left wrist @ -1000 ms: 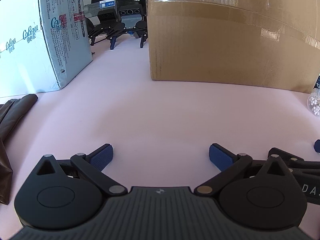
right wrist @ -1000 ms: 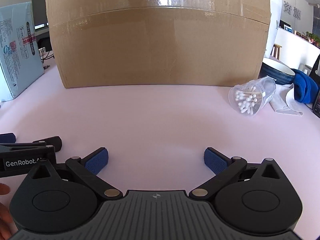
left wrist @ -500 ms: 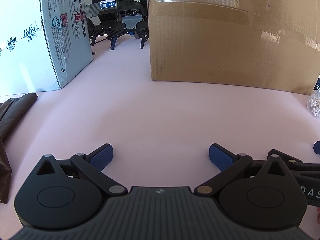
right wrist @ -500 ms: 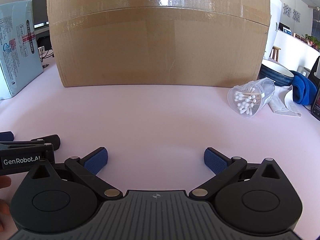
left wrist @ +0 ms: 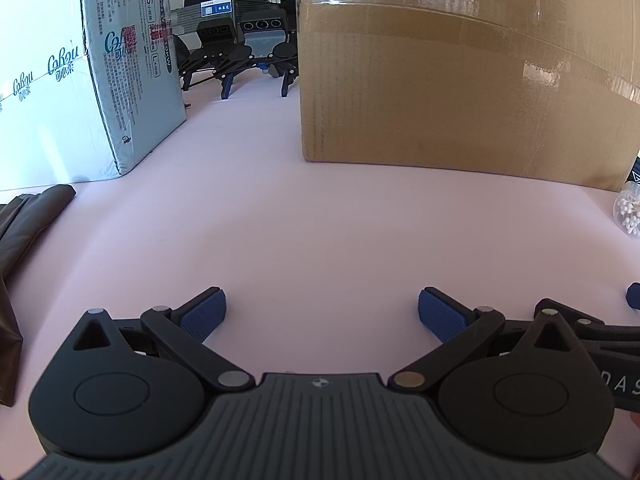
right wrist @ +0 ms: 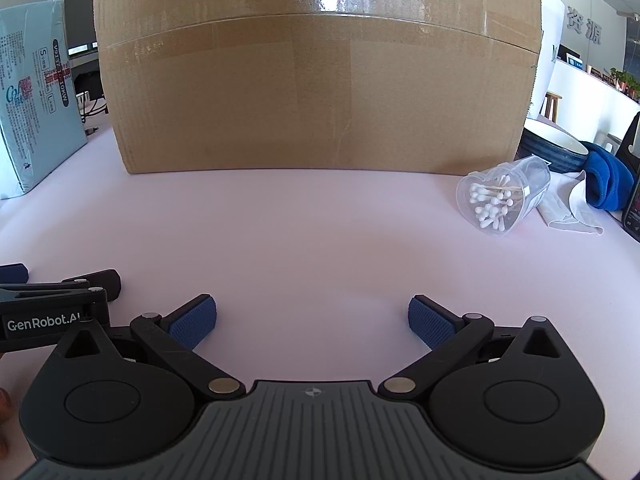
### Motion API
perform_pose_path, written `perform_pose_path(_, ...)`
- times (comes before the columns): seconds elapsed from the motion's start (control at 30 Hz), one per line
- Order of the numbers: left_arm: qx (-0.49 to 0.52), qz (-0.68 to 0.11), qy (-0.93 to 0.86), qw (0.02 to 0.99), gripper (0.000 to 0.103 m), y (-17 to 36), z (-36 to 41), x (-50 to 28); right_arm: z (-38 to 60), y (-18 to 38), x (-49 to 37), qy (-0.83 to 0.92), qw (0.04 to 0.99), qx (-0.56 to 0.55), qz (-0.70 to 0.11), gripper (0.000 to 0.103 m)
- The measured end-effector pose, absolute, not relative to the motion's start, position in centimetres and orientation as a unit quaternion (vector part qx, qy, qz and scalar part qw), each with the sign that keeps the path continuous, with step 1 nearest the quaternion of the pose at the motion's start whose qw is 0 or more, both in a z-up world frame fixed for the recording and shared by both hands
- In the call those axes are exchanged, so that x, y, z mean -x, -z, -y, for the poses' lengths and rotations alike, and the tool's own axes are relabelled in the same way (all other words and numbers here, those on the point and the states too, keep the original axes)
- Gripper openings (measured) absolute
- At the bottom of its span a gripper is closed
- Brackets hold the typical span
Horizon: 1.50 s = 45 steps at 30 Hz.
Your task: Fold clothes
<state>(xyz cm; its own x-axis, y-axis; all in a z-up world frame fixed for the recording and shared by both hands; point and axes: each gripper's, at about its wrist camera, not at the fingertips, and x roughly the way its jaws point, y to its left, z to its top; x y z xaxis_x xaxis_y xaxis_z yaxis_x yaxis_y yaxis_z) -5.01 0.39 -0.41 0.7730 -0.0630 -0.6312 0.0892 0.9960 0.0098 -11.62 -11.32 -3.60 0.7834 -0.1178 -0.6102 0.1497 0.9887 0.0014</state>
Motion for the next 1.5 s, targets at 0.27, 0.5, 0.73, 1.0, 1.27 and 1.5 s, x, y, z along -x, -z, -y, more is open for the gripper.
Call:
perform_pose_path(0.27,-0.018,-0.335,0.041,0.941,0.103,0.4,-0.4,5.0,11.4,3.8,11.4,0.072,0.944,-0.027,-0.322,0.103)
perform_pose_path(0.5,-0.015,-0.335,0.041,0.941,0.103,0.5,-0.5,5.0,12.4,4.4,10.6,0.074,0.943,-0.029,-0.322,0.103)
perform_pose_path(0.73,-0.013,-0.335,0.041,0.941,0.103,0.5,-0.6,5.0,12.6,4.5,10.4,0.077,0.943,-0.027,-0.322,0.103)
perform_pose_path(1.0,-0.011,-0.335,0.041,0.941,0.103,0.5,-0.6,5.0,12.7,4.6,10.4,0.078,0.943,-0.026,-0.322,0.103)
perform_pose_path(1.27,-0.015,-0.335,0.039,0.941,0.103,0.5,-0.5,5.1,12.6,4.7,10.4,0.079,0.943,-0.026,-0.322,0.103)
perform_pose_path(1.5,-0.016,-0.335,0.039,0.941,0.103,0.5,-0.5,5.0,12.5,4.8,10.5,0.078,0.943,-0.027,-0.322,0.103)
